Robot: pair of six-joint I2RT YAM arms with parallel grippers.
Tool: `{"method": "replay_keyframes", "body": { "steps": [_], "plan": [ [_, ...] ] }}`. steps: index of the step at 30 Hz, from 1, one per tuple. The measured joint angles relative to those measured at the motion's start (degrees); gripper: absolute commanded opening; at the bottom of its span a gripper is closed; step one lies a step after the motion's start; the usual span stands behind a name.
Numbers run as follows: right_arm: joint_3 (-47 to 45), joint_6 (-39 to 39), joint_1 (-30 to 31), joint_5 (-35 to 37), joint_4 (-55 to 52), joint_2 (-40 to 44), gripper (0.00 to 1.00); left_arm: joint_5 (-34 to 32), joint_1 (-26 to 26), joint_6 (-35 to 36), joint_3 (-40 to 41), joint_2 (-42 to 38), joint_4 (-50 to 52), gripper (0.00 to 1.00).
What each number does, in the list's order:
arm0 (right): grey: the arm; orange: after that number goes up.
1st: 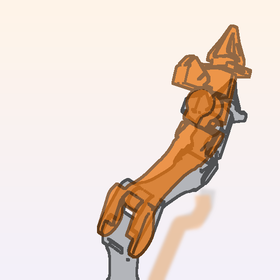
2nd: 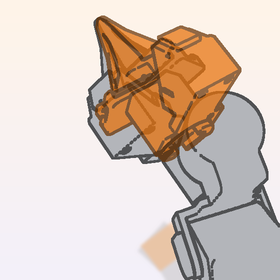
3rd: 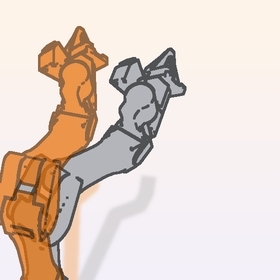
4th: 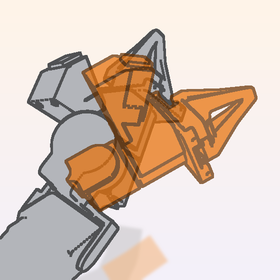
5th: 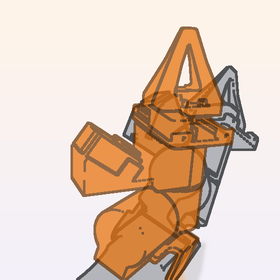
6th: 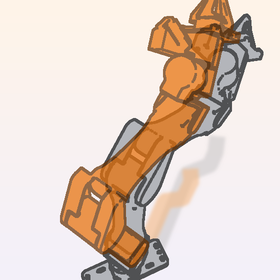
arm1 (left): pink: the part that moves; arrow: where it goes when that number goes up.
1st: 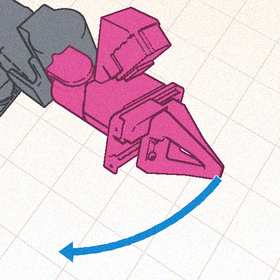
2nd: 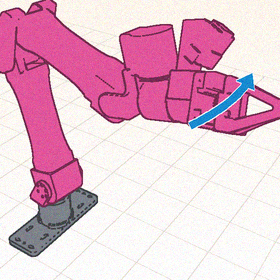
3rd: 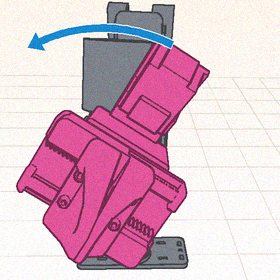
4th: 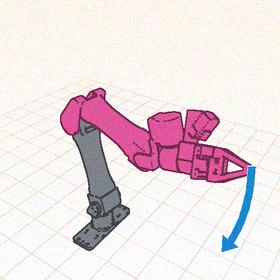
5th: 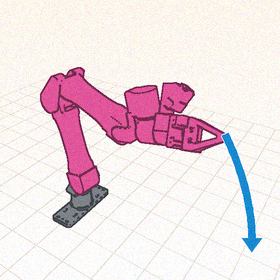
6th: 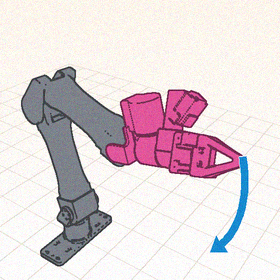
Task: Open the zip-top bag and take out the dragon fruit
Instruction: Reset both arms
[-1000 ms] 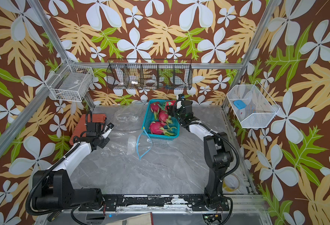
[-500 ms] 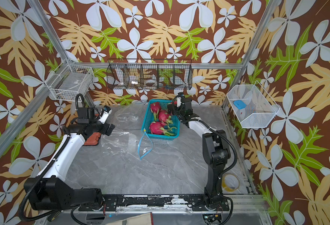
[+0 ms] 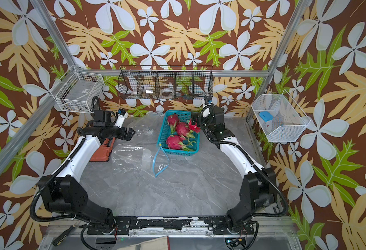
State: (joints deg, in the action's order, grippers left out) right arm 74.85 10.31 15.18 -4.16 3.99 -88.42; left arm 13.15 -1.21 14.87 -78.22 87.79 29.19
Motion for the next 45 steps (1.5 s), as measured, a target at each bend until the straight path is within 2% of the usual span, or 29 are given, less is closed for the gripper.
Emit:
{"method": "replay_keyframes", "body": {
  "steps": [4,7,11,13,15,18,21,24,30,33,34,38,40,45],
  "plan": [
    [-10.2,0.2,-2.2,4.5,2.5,8.9,0.99,0.7,0.2,-4.0,11.5,-2.1,-9.8,1.00],
    [-17.0,1.3,-6.2,8.0,4.2,13.2,1.00,0.9,1.0,-7.7,19.6,-3.1,-19.0,1.00],
    [-25.1,2.6,-13.1,13.2,6.2,15.1,1.00,0.8,2.5,-12.1,31.8,-4.3,-34.1,1.00],
    [-30.7,2.1,-14.0,14.9,8.8,15.6,1.00,0.4,2.9,-13.4,37.4,-4.7,-41.3,1.00],
    [-37.7,1.0,-14.2,16.3,13.4,16.2,1.00,0.2,2.9,-14.5,39.5,-4.2,-44.7,1.00],
    [-47.3,-1.1,-14.3,17.1,21.4,15.6,1.00,0.2,2.9,-15.5,39.2,-3.2,-50.3,1.00],
    [-49.5,-2.7,-14.4,18.1,26.3,12.8,1.00,0.2,3.0,-16.2,42.9,-3.9,-56.7,1.00],
    [-50.4,-3.6,-14.4,18.4,31.9,10.5,1.00,-0.3,3.0,-16.7,52.0,-5.6,-65.0,1.00],
    [-61.5,-6.2,-14.4,16.0,46.7,8.2,1.00,-3.1,3.1,-18.1,64.6,-10.9,-81.6,1.00],
    [-65.4,-7.6,-14.4,13.9,55.6,7.0,1.00,-4.1,3.0,-18.3,72.3,-9.4,-95.6,1.00],
    [-66.3,-7.8,-14.4,12.8,57.9,6.3,1.00,-4.3,3.0,-18.7,74.3,-9.0,-97.5,1.00],
    [-65.2,-9.6,-14.3,8.6,61.0,5.6,1.00,-5.9,2.5,-19.1,72.0,-9.0,-101.2,1.00],
    [-62.3,-9.7,-14.8,7.9,60.2,4.8,1.00,-9.5,1.0,-19.1,69.6,-8.9,-101.0,1.00],
    [-61.3,-9.2,-15.6,7.4,59.1,4.6,1.00,-11.8,0.0,-18.9,69.2,-9.1,-100.1,1.00]
  ]
}}
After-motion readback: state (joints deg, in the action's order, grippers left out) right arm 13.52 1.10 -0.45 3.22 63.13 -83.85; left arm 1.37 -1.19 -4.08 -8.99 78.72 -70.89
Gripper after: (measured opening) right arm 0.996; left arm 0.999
